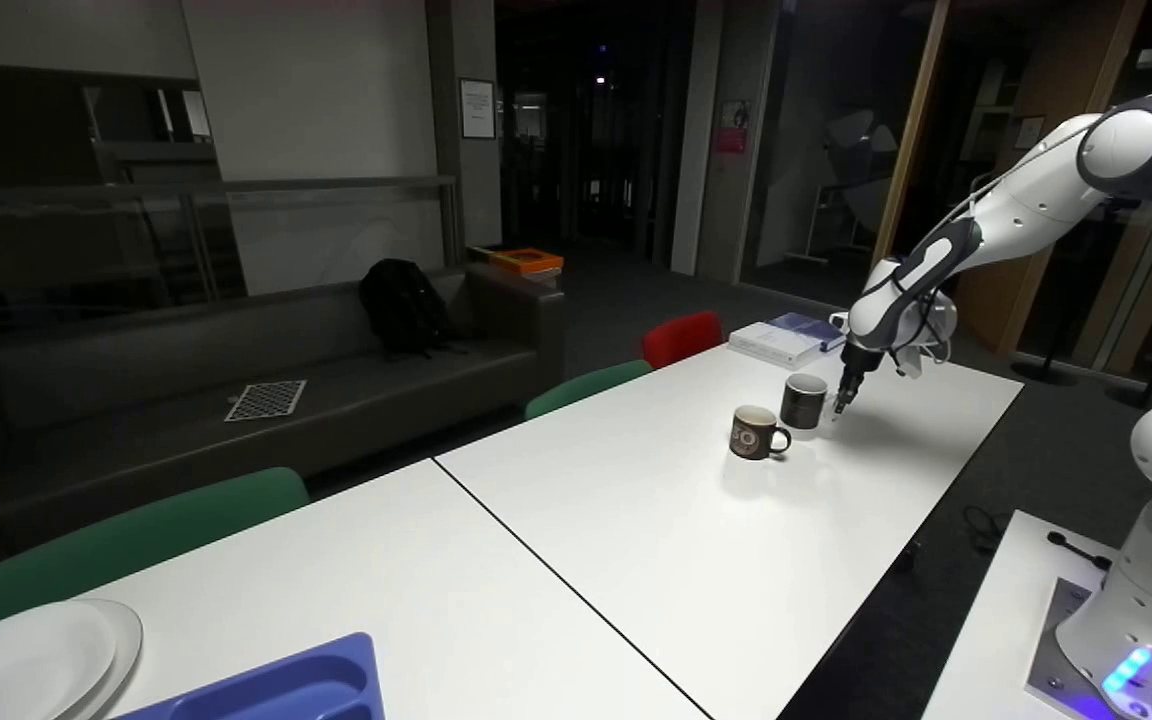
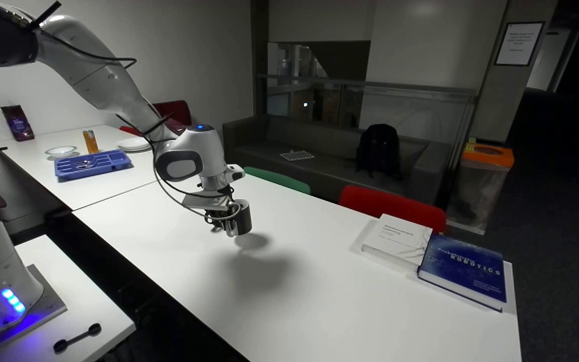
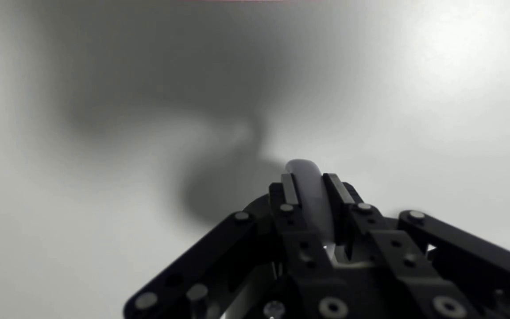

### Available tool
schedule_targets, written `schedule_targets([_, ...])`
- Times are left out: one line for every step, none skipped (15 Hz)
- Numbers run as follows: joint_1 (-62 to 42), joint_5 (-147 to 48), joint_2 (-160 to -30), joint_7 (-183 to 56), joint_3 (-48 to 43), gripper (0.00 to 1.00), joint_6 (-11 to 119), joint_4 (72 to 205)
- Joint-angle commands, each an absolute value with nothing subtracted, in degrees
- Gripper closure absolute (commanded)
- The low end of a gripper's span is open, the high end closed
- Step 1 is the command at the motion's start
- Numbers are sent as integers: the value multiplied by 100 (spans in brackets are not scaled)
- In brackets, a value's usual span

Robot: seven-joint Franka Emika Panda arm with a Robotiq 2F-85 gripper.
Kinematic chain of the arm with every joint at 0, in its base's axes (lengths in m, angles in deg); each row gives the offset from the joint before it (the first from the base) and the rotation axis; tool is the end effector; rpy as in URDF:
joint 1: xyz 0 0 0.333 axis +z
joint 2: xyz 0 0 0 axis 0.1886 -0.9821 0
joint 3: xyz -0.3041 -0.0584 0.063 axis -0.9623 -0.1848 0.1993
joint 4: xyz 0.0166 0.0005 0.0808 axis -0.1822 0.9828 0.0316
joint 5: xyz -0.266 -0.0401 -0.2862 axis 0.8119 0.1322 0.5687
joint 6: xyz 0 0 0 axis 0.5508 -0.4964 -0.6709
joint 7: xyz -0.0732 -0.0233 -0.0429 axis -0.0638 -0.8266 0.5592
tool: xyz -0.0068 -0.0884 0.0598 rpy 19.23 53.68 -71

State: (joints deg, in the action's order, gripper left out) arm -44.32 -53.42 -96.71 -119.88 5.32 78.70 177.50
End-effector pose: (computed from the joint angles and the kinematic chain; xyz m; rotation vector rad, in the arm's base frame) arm 0.4749 -0.2745 0.2289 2.9843 0.5562 0.2294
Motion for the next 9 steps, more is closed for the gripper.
schedule_targets([-4279,-5647,-9685,-12339,398,95,7832,17627])
schedule_targets([-4259,-5666,-9715,-12356,382,95,7846,17629])
schedule_targets([-4256,-5687,-9742,-12379,384,95,7848,17628])
schedule_targets([-4251,-5706,-9770,-12403,386,95,7851,17626])
schedule_targets([-4243,-5724,-9790,-12420,387,95,7853,17624])
schedule_targets([-4240,-5742,-9812,-12438,385,95,7855,17621])
schedule_targets([-4242,-5754,-9834,-12451,389,95,7847,17617])
schedule_targets([-4241,-5753,-9859,-12455,387,95,7837,17609])
schedule_targets([-4245,-5752,-9886,-12466,390,95,7837,17602])
